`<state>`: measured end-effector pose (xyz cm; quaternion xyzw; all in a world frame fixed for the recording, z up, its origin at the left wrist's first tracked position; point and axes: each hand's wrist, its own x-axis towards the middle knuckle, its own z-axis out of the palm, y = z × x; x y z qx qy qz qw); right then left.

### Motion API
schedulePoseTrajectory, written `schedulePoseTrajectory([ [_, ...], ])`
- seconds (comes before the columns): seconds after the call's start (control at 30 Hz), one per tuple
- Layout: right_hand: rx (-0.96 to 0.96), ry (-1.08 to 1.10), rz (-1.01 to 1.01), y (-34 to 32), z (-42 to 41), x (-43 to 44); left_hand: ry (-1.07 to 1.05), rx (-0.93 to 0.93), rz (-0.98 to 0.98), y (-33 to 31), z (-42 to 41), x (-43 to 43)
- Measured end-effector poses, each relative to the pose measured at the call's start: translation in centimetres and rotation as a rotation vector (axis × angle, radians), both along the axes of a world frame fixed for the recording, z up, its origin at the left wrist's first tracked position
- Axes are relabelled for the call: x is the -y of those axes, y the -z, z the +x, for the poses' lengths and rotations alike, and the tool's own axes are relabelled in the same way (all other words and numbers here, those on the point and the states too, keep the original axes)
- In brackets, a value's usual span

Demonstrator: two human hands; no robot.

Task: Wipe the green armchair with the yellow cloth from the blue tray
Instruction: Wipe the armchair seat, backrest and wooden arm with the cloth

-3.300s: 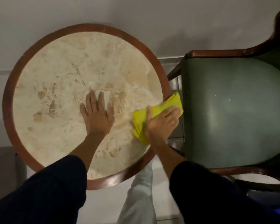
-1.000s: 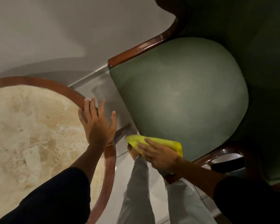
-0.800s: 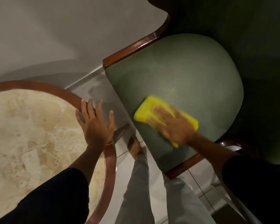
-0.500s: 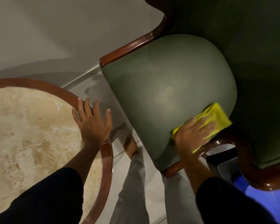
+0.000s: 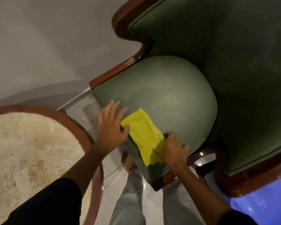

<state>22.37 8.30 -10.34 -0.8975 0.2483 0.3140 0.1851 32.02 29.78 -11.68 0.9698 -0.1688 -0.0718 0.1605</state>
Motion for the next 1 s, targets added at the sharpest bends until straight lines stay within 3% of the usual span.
schedulePoseTrajectory([
  [0.07,-0.096,-0.061,0.129,-1.0,1.6,0.9,0.231,-0.076,0.052,-1.9,1.8,3.3],
  [0.13,-0.001,-0.118,0.188,-3.0,3.7,2.6,0.443,-0.237,0.204,-3.4,3.6,6.5],
  [0.2,0.132,-0.028,0.252,-5.5,5.4,4.7,0.536,-0.398,0.297,-4.0,5.1,8.4],
  [0.27,0.293,0.145,0.293,-8.7,6.6,8.8,0.490,-0.549,0.129,-5.2,6.4,11.4],
  [0.43,0.733,0.411,0.208,-17.1,7.8,20.0,0.180,-0.975,-0.620,-9.9,7.8,23.2],
  [0.6,0.989,0.400,-0.209,-24.9,8.0,30.3,0.143,-1.098,-0.870,-15.8,7.4,37.5],
  [0.67,0.985,0.407,-0.426,-26.4,8.3,33.6,0.107,-0.913,-0.830,-17.7,7.9,41.7],
  [0.73,0.853,0.393,-0.632,-25.8,8.4,34.4,0.097,-0.452,-0.679,-19.1,9.3,43.1],
  [0.83,0.631,0.338,-0.565,-22.7,8.8,32.9,0.185,0.107,-0.528,-19.3,13.1,41.2],
  [0.9,0.518,0.324,-0.514,-21.2,9.7,33.3,0.243,0.284,-0.320,-18.3,16.3,38.7],
  [1.0,0.534,0.290,-0.487,-20.9,12.5,36.3,0.193,0.393,-0.020,-16.7,21.8,33.9],
])
